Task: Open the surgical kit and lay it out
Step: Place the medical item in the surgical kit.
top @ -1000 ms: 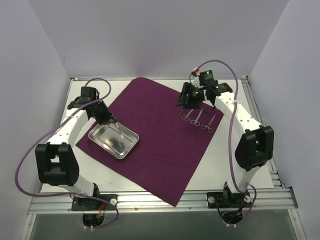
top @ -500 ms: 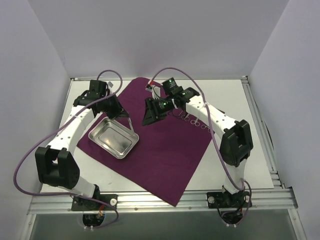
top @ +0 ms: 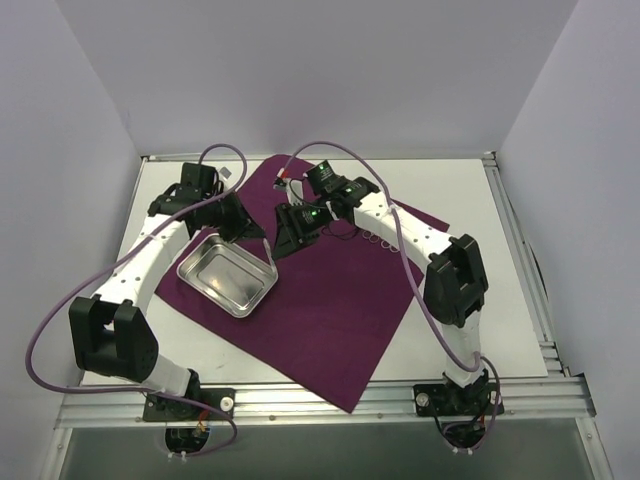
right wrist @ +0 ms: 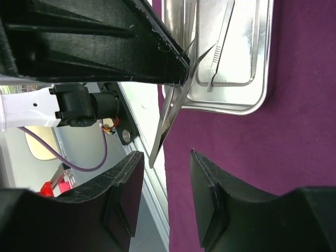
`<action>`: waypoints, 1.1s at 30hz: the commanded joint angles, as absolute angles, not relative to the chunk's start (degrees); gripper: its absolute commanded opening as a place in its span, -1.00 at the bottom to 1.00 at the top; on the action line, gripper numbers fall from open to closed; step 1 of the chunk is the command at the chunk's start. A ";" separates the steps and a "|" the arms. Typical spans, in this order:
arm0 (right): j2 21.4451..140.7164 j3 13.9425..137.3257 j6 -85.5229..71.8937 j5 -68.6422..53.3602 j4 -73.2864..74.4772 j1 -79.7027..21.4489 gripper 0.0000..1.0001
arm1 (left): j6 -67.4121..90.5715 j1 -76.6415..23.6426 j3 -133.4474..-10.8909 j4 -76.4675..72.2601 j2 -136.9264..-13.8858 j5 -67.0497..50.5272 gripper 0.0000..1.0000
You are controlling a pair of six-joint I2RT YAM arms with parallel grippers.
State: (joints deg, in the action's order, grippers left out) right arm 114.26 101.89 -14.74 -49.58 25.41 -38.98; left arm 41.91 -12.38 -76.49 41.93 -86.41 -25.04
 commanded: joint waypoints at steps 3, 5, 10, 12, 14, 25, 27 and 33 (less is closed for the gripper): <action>115.48 105.12 -13.89 -51.33 26.72 -39.81 -0.23 | 42.72 -12.74 -76.64 39.55 -83.76 -27.33 -0.95; 115.75 105.12 -13.97 -51.50 26.72 -39.90 -0.25 | 42.80 -12.74 -76.90 39.55 -83.76 -27.42 -0.95; 116.45 105.21 -14.15 -52.12 26.54 -40.34 -0.28 | 42.54 -12.74 -77.17 39.46 -83.93 -27.77 -0.95; 116.72 105.29 -14.15 -52.56 26.46 -40.43 -0.30 | 42.63 -12.74 -77.17 39.29 -84.20 -28.04 -0.95; 116.98 105.21 -14.24 -52.82 26.37 -40.61 -0.31 | 42.63 -12.74 -77.26 39.11 -84.37 -28.12 -0.95; 118.12 105.29 -14.68 -55.01 25.58 -40.78 -0.74 | 42.71 -12.74 -77.17 38.23 -84.99 -28.65 -0.95; 118.21 105.29 -14.77 -55.54 25.31 -40.78 -1.00 | 42.54 -12.74 -77.25 38.23 -85.34 -28.48 -0.95; 118.74 105.20 -17.48 -53.53 23.56 -40.17 -1.00 | 38.78 -12.13 -80.67 42.26 -85.08 -22.52 0.13</action>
